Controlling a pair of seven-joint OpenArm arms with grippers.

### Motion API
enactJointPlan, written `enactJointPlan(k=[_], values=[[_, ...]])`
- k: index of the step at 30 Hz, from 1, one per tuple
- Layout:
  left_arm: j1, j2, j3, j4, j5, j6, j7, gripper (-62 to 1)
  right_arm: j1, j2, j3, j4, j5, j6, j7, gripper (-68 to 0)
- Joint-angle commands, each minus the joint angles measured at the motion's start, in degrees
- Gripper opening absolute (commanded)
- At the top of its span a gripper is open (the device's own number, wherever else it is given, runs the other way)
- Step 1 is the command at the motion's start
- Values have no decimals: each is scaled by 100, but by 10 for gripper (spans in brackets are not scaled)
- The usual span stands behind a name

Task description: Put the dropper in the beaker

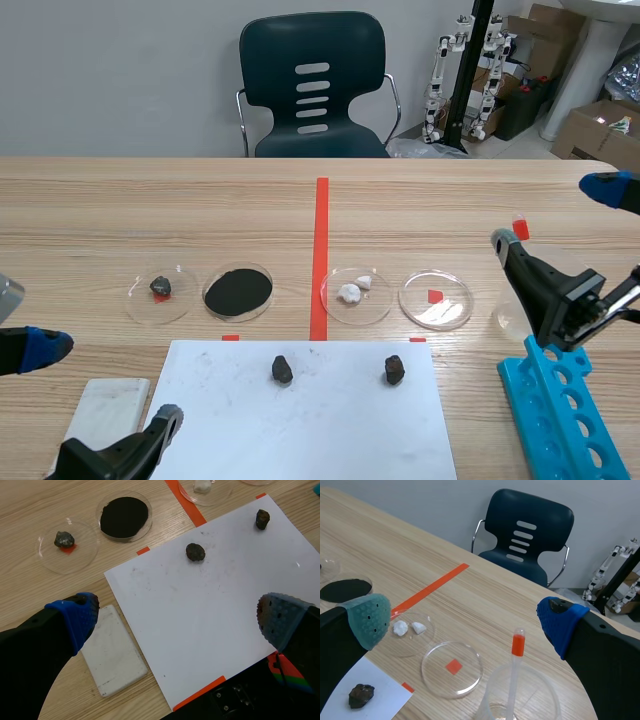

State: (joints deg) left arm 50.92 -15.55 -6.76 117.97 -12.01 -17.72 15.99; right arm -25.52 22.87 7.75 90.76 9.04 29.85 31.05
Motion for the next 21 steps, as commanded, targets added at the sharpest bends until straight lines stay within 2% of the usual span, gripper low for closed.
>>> enactJointPlan(k=[1, 21], values=[[33, 28, 35, 46, -37, -2, -94, 14, 39, 76, 28, 44, 39, -2, 61, -67], [33, 28, 35, 46, -37, -2, -94, 14, 11, 76, 28, 44, 15, -24, -66, -67]])
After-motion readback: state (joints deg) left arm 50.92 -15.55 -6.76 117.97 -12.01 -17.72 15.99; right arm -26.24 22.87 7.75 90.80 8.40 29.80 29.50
